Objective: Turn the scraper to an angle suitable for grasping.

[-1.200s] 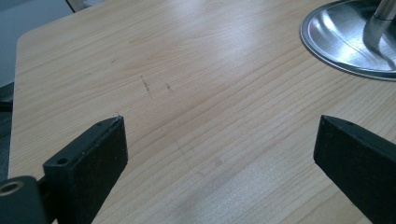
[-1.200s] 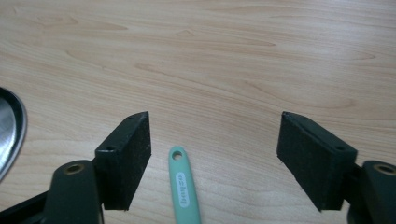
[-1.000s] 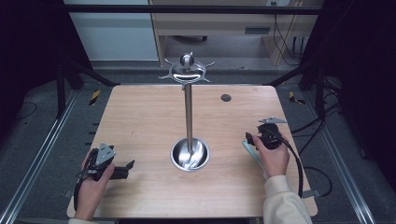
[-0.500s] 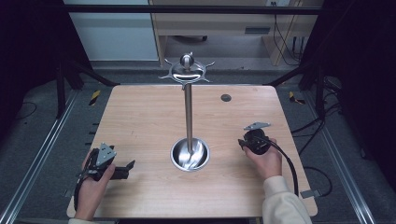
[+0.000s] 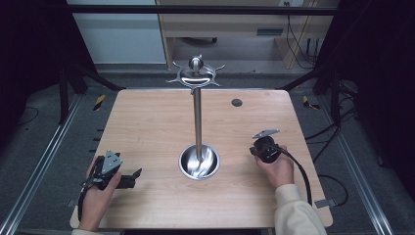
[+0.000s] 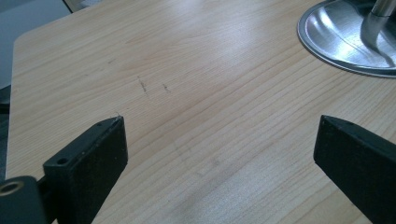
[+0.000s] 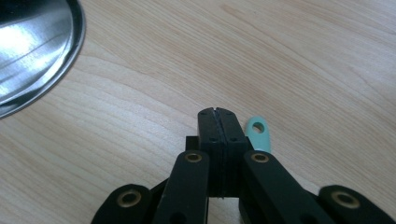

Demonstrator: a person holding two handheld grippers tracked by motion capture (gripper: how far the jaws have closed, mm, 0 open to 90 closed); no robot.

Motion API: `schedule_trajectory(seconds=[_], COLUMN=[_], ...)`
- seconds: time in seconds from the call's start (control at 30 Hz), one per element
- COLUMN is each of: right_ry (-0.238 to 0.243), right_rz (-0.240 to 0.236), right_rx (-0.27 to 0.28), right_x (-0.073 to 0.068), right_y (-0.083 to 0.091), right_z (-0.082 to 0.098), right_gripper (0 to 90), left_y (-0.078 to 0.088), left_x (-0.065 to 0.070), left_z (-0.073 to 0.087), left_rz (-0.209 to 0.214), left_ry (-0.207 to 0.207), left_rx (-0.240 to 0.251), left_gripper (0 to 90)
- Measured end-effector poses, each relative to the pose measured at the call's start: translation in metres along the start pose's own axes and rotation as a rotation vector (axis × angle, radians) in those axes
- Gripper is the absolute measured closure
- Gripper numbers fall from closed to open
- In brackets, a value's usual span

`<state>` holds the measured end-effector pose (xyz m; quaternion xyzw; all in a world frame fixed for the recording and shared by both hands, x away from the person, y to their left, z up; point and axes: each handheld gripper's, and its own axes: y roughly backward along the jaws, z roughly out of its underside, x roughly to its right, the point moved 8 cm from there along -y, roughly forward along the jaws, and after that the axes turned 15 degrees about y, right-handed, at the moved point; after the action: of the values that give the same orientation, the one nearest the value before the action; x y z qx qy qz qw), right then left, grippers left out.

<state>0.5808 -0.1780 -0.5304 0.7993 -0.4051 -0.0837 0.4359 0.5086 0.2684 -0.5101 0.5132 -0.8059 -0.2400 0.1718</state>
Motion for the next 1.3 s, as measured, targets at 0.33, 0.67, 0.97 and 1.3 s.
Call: schedule_trajectory(seconds=[0.33,0.67,0.97,1.3], right_ry=[-0.019,-0.028,-0.036,-0.097], right_rz=[0.017,0.012,0.021,0.065], right_rx=[-0.031,-0.074,-0.091,-0.110], right_x=[0.007,0.009,0.014,0.029], right_y=[-0.004,-0.009,-0.009,-0.006], right_z=[0.006,0.013,0.016,0.027], right_gripper=[90.0,90.0,90.0,90.0], left_y=[0.000,-0.001,0.000,0.000], left_x=[0.001,0.002,0.001,0.002], left_z=[0.000,0.000,0.000,0.001], left_rz=[-0.001,0.000,-0.003,-0.003], left_ry=[-0.005,-0.007,-0.003,-0.006], left_rx=[-0.001,-0.003,0.001,-0.002], left_gripper=[2.7,2.7,2.7,2.7])
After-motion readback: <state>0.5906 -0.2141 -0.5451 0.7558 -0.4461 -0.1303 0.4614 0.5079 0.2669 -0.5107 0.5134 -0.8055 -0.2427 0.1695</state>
